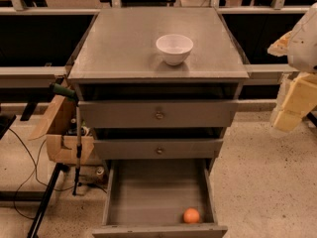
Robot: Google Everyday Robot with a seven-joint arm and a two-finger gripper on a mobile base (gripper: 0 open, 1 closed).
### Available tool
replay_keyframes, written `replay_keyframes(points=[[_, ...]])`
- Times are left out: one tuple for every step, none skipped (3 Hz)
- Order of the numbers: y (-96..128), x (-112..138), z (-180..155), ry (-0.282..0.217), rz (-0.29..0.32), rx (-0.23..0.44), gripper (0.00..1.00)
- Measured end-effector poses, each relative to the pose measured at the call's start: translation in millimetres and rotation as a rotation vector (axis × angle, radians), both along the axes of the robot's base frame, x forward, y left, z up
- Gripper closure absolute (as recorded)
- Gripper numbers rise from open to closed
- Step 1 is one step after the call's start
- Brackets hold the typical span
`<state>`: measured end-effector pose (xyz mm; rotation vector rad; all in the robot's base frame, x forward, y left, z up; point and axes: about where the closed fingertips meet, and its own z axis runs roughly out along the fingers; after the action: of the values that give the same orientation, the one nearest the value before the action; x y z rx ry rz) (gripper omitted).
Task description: Open top drawer
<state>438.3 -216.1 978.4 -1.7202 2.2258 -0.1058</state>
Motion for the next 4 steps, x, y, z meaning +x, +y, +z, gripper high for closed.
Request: replay_keyframes(points=[[0, 0, 0, 0.000, 0.000, 0.000, 0.00], [13, 13, -18, -0.006, 0.059, 0.038, 0.00], [34, 30, -56, 0.013, 0.144, 0.076, 0.00], [61, 51, -108, 0.038, 0.288, 0.123, 0.00]])
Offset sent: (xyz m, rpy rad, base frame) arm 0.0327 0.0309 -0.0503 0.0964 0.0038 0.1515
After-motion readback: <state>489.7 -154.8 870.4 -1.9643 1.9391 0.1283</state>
